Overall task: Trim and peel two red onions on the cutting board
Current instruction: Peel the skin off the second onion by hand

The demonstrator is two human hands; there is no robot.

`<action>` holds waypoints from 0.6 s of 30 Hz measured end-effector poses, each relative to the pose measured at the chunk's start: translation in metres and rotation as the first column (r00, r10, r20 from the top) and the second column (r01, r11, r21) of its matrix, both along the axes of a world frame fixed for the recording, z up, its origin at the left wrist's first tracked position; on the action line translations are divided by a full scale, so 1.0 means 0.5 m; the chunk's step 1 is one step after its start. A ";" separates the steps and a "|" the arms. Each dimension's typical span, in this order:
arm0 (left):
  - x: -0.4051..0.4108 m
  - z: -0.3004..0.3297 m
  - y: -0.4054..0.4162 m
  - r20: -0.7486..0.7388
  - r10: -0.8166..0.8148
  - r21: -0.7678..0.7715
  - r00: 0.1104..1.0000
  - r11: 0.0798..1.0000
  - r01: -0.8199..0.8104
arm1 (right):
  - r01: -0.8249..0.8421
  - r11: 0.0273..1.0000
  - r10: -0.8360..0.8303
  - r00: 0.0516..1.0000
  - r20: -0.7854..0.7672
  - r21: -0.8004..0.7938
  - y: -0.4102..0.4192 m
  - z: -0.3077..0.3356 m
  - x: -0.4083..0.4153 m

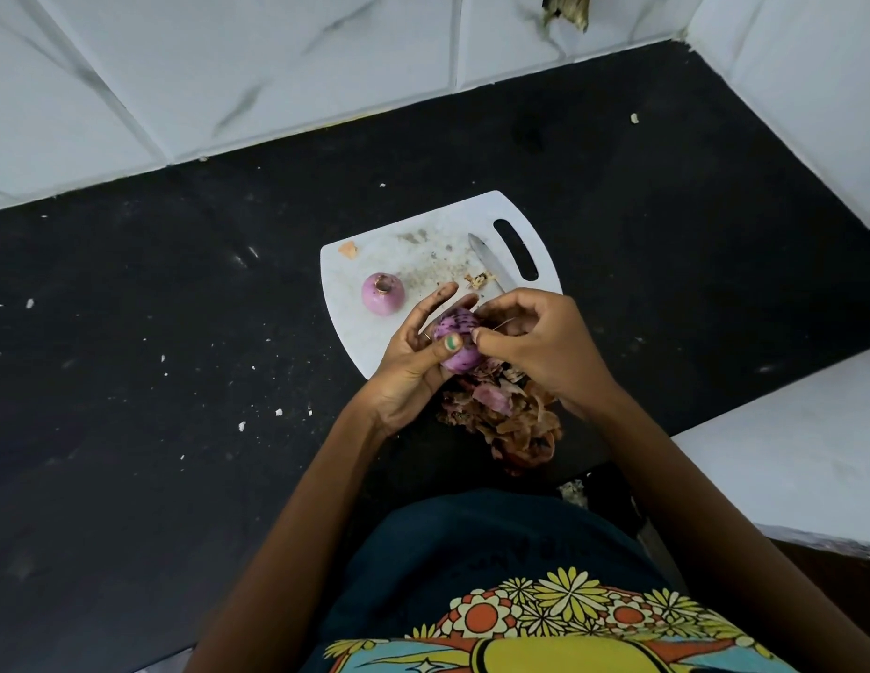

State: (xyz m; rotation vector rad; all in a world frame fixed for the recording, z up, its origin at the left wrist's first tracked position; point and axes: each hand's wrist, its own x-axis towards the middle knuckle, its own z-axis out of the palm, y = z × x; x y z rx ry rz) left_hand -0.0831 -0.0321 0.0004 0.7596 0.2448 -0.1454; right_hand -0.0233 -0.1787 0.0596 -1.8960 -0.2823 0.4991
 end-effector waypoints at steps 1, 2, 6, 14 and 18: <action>0.000 -0.001 0.000 0.006 -0.007 -0.016 1.000 1.000 0.007 | 0.021 1.000 -0.020 1.000 -0.002 0.007 -0.001 -0.004 0.001; -0.001 -0.001 -0.001 0.010 -0.015 -0.027 1.000 1.000 0.015 | 0.042 0.999 -0.042 0.999 -0.012 0.018 -0.003 -0.009 0.003; -0.001 -0.003 0.000 0.003 -0.011 -0.016 1.000 1.000 0.011 | 0.082 0.994 -0.077 0.995 -0.067 0.068 -0.008 -0.017 0.004; -0.003 0.002 -0.001 -0.002 0.003 -0.046 1.000 0.999 -0.003 | 0.017 0.992 -0.001 0.991 -0.134 0.122 -0.015 -0.015 -0.005; -0.004 -0.001 0.000 -0.003 -0.001 -0.109 1.000 0.994 0.000 | 0.118 0.978 -0.078 0.973 -0.218 0.174 -0.021 -0.022 0.003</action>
